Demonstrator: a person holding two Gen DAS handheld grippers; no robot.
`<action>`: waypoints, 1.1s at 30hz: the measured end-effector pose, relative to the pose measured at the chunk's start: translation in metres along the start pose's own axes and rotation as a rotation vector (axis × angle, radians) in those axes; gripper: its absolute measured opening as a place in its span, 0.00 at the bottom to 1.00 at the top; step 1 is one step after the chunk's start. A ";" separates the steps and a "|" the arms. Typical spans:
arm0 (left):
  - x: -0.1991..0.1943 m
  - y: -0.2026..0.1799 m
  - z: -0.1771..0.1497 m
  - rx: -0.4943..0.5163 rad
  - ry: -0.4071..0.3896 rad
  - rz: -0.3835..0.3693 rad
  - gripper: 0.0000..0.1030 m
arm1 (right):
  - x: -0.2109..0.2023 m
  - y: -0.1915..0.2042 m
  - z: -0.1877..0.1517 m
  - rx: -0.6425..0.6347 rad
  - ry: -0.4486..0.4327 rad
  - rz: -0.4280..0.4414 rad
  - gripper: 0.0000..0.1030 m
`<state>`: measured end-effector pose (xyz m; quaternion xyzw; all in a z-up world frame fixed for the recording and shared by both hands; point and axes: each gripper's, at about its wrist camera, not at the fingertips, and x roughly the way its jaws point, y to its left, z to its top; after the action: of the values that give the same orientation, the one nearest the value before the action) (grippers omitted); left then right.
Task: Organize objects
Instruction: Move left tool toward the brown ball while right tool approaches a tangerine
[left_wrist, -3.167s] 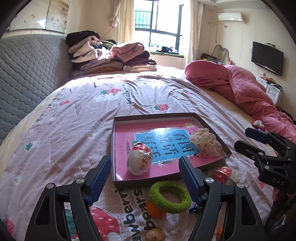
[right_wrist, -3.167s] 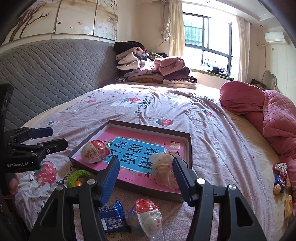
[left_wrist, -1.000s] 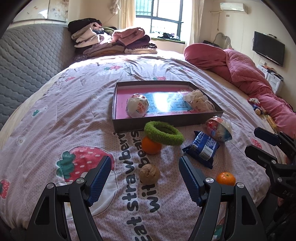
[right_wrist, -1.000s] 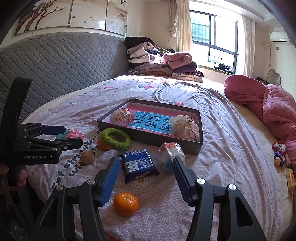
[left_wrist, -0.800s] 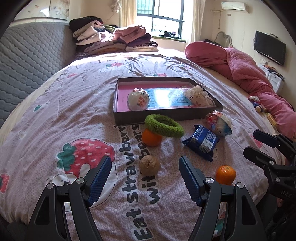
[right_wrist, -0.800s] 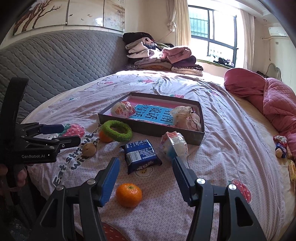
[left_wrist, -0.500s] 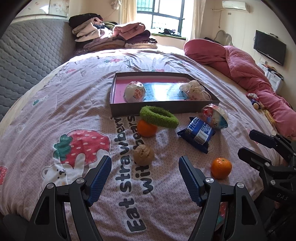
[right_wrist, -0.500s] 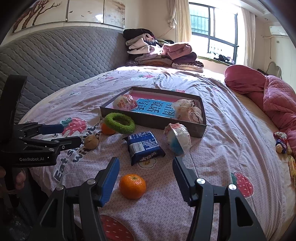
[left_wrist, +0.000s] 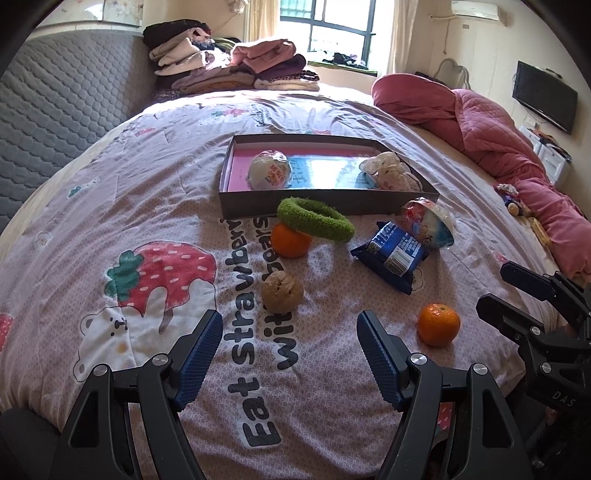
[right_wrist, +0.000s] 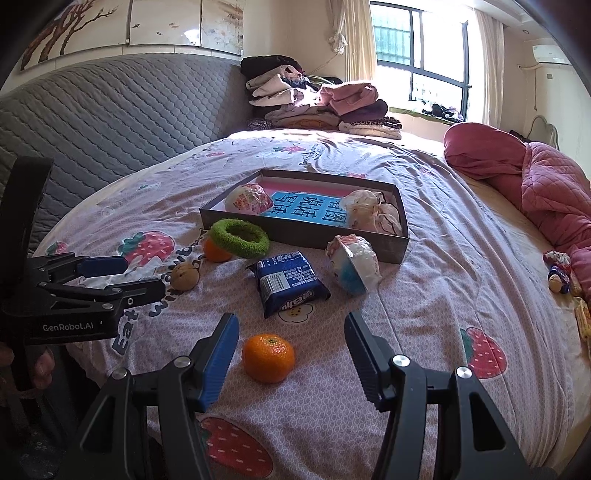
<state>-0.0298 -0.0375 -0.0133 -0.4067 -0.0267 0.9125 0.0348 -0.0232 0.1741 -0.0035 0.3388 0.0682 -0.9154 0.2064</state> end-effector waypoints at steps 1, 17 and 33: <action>0.000 0.000 0.000 -0.003 -0.001 0.003 0.74 | 0.000 0.000 -0.001 -0.001 0.002 0.002 0.57; 0.002 -0.003 -0.007 0.003 0.008 0.022 0.74 | 0.009 0.007 -0.009 -0.015 0.036 0.012 0.57; 0.013 -0.003 -0.009 0.009 0.021 0.032 0.74 | 0.022 0.005 -0.016 -0.004 0.064 0.023 0.57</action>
<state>-0.0318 -0.0332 -0.0288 -0.4164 -0.0157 0.9088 0.0226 -0.0262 0.1668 -0.0299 0.3684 0.0730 -0.9015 0.2151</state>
